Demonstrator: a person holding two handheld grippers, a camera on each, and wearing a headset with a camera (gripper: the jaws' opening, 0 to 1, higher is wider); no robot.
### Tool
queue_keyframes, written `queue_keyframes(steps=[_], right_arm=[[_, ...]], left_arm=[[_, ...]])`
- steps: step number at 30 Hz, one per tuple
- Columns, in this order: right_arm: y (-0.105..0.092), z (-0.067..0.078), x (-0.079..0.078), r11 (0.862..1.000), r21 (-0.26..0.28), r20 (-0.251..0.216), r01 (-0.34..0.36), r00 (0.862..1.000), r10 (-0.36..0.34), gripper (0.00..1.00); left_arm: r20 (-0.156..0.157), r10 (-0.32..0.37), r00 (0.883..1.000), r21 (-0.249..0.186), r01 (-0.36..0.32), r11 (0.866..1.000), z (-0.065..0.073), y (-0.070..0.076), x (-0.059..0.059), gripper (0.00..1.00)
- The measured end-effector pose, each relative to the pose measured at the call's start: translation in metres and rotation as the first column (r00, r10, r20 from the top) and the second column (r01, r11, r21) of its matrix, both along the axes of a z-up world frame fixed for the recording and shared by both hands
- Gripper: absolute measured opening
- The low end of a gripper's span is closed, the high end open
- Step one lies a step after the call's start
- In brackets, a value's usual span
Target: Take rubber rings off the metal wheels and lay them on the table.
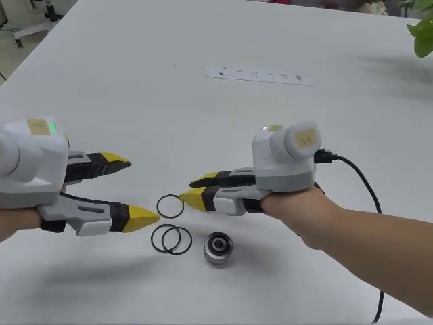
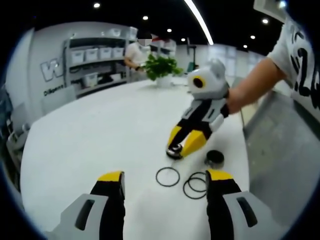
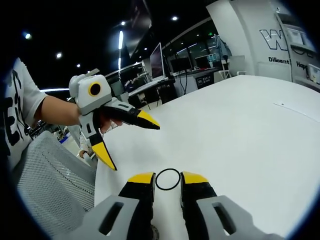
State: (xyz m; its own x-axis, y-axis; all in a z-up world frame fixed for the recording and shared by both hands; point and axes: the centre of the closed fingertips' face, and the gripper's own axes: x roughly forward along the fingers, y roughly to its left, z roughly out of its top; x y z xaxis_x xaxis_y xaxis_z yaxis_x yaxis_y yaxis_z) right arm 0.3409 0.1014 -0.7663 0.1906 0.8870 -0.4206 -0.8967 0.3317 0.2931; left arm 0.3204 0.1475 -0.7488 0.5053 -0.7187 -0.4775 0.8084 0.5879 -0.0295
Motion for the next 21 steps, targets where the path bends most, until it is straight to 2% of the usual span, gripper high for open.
queue_keyframes(steps=[9, 21], right_arm=[[-0.025, 0.010, 0.012, 0.999, 0.002, 0.029, 0.038, 0.999, -0.038, 0.20], [-0.048, 0.000, 0.019, 0.997, -0.040, 0.051, 0.063, 0.997, -0.061, 0.21]], left_arm=[[-0.001, -0.031, 1.000, 0.008, 0.031, 0.999, 0.001, -0.015, 0.009, 0.65], [-0.003, -0.065, 0.998, 0.018, 0.065, 0.998, -0.006, -0.038, 0.022, 0.60]])
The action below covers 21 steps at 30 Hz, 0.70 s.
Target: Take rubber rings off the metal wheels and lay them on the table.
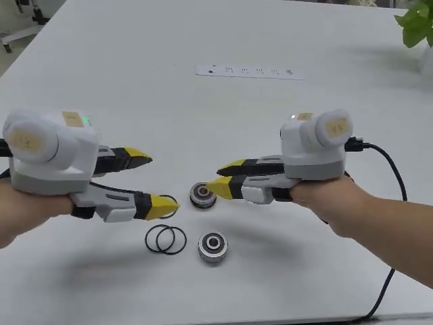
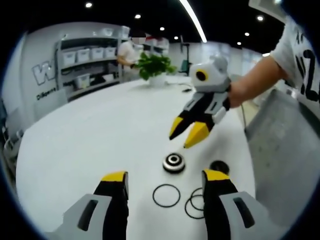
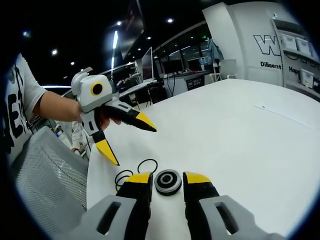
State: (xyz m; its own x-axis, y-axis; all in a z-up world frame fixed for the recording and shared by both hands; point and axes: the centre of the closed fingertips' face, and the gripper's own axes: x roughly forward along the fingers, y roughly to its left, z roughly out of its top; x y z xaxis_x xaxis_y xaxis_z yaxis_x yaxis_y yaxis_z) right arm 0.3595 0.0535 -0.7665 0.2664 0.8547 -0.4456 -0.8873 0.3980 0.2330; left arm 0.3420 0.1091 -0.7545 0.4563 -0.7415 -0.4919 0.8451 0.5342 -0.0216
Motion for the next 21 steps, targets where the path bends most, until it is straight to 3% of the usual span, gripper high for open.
queue_keyframes(steps=[7, 21], right_arm=[[-0.008, -0.014, -0.002, 0.999, -0.042, 0.007, -0.011, 1.000, 0.011, 0.22], [-0.004, -0.039, -0.011, 0.996, -0.086, 0.001, -0.040, 0.999, 0.040, 0.20]], left_arm=[[-0.009, -0.015, 1.000, -0.002, 0.015, 1.000, -0.006, -0.014, 0.005, 0.57], [-0.040, -0.036, 0.999, 0.006, 0.036, 0.999, -0.023, -0.034, 0.008, 0.47]])
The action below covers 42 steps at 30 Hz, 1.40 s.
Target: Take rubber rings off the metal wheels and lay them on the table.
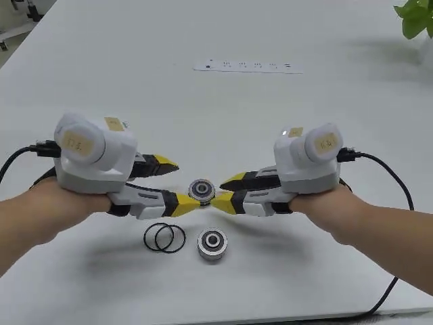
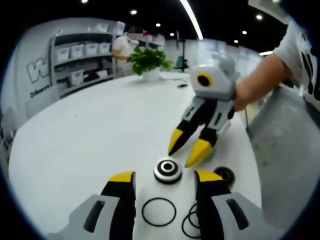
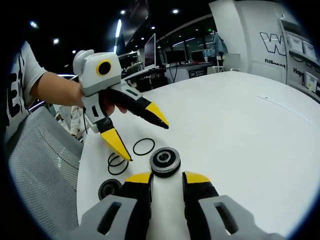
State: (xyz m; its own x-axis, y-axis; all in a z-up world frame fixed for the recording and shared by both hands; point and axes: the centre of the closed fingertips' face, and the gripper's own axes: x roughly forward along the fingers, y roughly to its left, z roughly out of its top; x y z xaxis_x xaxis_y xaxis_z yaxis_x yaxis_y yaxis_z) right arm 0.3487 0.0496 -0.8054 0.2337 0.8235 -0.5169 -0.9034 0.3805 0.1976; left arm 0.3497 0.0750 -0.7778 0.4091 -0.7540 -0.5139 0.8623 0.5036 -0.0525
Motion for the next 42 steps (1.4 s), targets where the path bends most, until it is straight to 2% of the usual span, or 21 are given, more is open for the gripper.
queue_keyframes(steps=[4, 15, 19, 23, 29, 33, 35, 36, 39, 41, 42], right_arm=[[0.003, -0.004, 0.000, 1.000, -0.004, 0.000, 0.004, 1.000, -0.004, 0.19], [0.006, -0.003, 0.001, 1.000, 0.011, 0.004, 0.014, 1.000, -0.014, 0.15], [0.006, -0.003, 0.002, 1.000, 0.013, 0.009, 0.016, 1.000, -0.017, 0.15], [0.005, -0.003, 0.002, 1.000, 0.014, 0.011, 0.020, 1.000, -0.020, 0.14], [0.004, -0.004, 0.002, 1.000, 0.009, 0.011, 0.020, 1.000, -0.020, 0.10], [0.004, -0.004, 0.001, 0.999, 0.010, 0.006, 0.032, 0.999, -0.032, 0.07], [0.001, -0.006, 0.003, 0.998, 0.017, -0.010, 0.054, 0.998, -0.054, 0.00], [0.002, -0.006, 0.001, 0.997, 0.037, -0.043, 0.068, 0.997, -0.066, 0.00], [0.001, -0.006, 0.003, 0.996, 0.046, -0.055, 0.082, 0.995, -0.079, 0.00], [0.001, -0.003, 0.004, 0.989, 0.086, -0.097, 0.120, 0.989, -0.112, 0.00], [-0.001, -0.003, 0.005, 0.989, 0.082, -0.103, 0.126, 0.988, -0.118, 0.00]], left_arm=[[-0.004, 0.001, 1.000, 0.002, -0.001, 1.000, -0.003, -0.003, 0.001, 0.42], [-0.011, -0.011, 1.000, 0.007, 0.011, 1.000, -0.010, -0.015, 0.000, 0.28], [-0.002, -0.011, 1.000, 0.013, 0.011, 1.000, -0.011, -0.016, 0.000, 0.23], [0.021, -0.025, 0.999, 0.032, 0.024, 0.999, -0.011, -0.018, -0.001, 0.18], [-0.002, 0.013, 1.000, 0.023, -0.013, 1.000, -0.011, -0.016, 0.004, 0.14], [0.005, 0.027, 1.000, 0.029, -0.027, 0.999, -0.011, -0.015, 0.004, 0.14], [0.006, 0.030, 1.000, 0.027, -0.030, 0.999, -0.011, -0.014, 0.005, 0.14], [0.009, 0.029, 1.000, 0.029, -0.029, 0.999, -0.011, -0.014, 0.005, 0.14], [0.023, 0.022, 0.999, 0.049, -0.023, 0.999, -0.012, -0.014, 0.006, 0.13], [0.033, 0.019, 0.999, 0.067, -0.021, 0.998, -0.012, -0.014, 0.007, 0.13], [0.037, 0.018, 0.999, 0.073, -0.020, 0.997, -0.012, -0.014, 0.007, 0.13]])
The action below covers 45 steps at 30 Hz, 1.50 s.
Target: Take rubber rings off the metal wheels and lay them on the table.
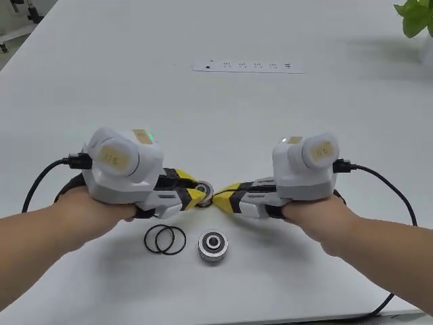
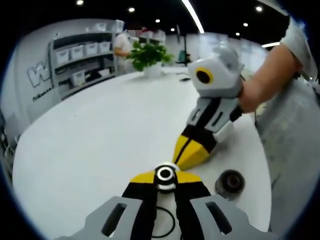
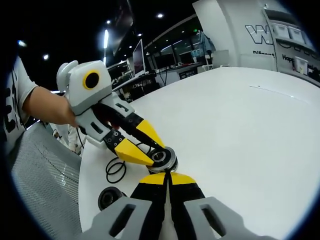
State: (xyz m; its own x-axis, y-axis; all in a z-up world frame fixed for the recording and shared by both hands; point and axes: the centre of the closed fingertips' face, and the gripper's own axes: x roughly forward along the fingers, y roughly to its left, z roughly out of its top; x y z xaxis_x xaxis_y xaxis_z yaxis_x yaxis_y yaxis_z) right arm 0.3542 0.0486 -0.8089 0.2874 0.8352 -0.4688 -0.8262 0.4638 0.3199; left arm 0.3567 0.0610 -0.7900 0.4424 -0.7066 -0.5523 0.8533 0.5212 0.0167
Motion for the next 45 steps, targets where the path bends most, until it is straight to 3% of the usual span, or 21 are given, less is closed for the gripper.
queue_keyframes(steps=[4, 5, 9, 30, 34, 35, 37, 43, 45], right_arm=[[-0.003, 0.005, 0.003, 0.999, 0.038, -0.031, 0.039, 0.999, -0.038, 0.00], [-0.004, 0.008, 0.004, 0.996, 0.064, -0.056, 0.062, 0.997, -0.059, 0.00], [-0.002, 0.016, 0.005, 0.992, 0.090, -0.064, 0.085, 0.995, -0.079, 0.00], [0.008, 0.023, -0.006, 0.998, 0.057, 0.002, -0.001, 1.000, 0.001, 0.00], [0.014, 0.026, -0.008, 0.996, 0.092, -0.011, -0.019, 1.000, 0.020, 0.00], [0.018, 0.034, -0.008, 0.992, 0.121, -0.001, -0.025, 1.000, 0.025, 0.00], [0.020, 0.035, -0.008, 0.994, 0.102, 0.012, -0.038, 0.999, 0.036, 0.00], [0.011, 0.028, -0.002, 0.994, 0.105, -0.010, -0.007, 1.000, 0.008, 0.00], [0.009, 0.030, -0.003, 0.994, 0.108, -0.009, -0.007, 1.000, 0.008, 0.00]], left_arm=[[0.003, 0.004, 1.000, 0.012, -0.004, 1.000, 0.000, 0.000, 0.000, 0.12], [0.004, 0.005, 1.000, 0.015, -0.005, 1.000, -0.001, 0.000, 0.000, 0.12], [0.005, 0.000, 1.000, 0.025, 0.000, 1.000, -0.001, -0.002, 0.000, 0.12], [0.009, 0.012, 1.000, 0.037, -0.012, 0.999, -0.002, -0.003, -0.001, 0.12], [0.010, 0.009, 1.000, 0.032, -0.010, 0.999, -0.002, -0.005, -0.002, 0.12], [0.010, 0.011, 1.000, 0.034, -0.011, 0.999, -0.002, -0.005, -0.002, 0.12], [0.010, 0.012, 1.000, 0.032, -0.012, 0.999, -0.002, -0.005, -0.002, 0.12], [0.021, -0.003, 1.000, 0.033, 0.002, 0.999, -0.001, -0.005, -0.003, 0.13], [0.003, -0.001, 1.000, 0.021, 0.001, 1.000, -0.001, -0.005, -0.003, 0.13]])
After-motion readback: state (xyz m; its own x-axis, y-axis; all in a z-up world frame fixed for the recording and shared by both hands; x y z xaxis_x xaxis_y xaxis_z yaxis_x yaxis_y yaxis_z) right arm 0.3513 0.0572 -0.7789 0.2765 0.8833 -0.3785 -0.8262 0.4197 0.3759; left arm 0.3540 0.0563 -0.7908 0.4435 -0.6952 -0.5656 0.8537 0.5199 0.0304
